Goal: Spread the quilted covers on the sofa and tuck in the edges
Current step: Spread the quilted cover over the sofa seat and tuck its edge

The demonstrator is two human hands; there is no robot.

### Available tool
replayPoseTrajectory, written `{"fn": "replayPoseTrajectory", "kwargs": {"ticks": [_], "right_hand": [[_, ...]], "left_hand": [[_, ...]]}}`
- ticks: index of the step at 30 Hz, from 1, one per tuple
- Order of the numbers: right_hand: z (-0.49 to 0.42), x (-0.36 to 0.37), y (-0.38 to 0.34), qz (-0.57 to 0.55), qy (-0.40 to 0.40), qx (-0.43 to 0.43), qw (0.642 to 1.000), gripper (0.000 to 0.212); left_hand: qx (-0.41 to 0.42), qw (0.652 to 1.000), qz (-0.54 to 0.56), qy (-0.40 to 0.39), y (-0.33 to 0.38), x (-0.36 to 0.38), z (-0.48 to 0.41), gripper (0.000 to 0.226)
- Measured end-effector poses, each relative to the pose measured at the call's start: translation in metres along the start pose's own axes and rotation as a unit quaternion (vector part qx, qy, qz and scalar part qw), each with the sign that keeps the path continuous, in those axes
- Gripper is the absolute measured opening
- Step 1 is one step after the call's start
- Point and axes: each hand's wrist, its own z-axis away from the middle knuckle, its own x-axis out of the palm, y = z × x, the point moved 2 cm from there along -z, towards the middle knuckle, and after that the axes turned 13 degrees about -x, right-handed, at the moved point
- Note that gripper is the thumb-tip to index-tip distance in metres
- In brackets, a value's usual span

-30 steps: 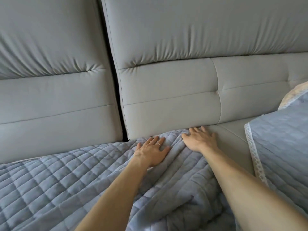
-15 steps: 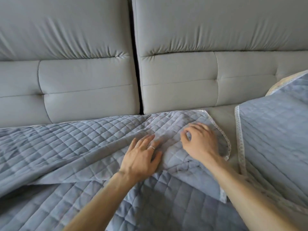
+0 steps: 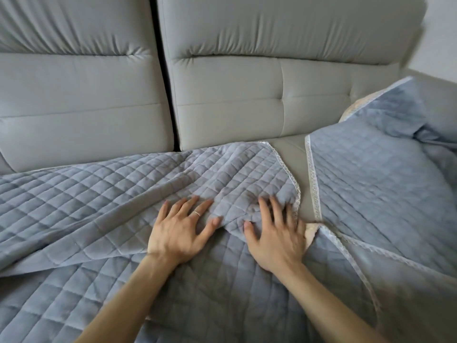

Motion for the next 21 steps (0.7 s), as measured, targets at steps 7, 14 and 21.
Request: {"fn": "replayPoseTrajectory", "kwargs": {"ticks": [7,14,21], "right_hand": [[0.003,-0.036,0.051,-0.362,0.024,-0.104,0.926,0.078],[0.001,-0.029,0.187,-0.211,0.008,0.003,0.977,0.039],[0.012,-0.010,0.221,-0.136,-0.105,-0.076,0.982,0.043]], "left_hand": [[-0.065,0.992,-0.086,0.063,0.021,0.009,0.011,0.062],[-0.113,0.986,0.040,0.114,0.166,-0.002,0.066,0.055],[-0.192,0.980,0.042,-0.036,0.243,0.041,0.097,0.087]]}}
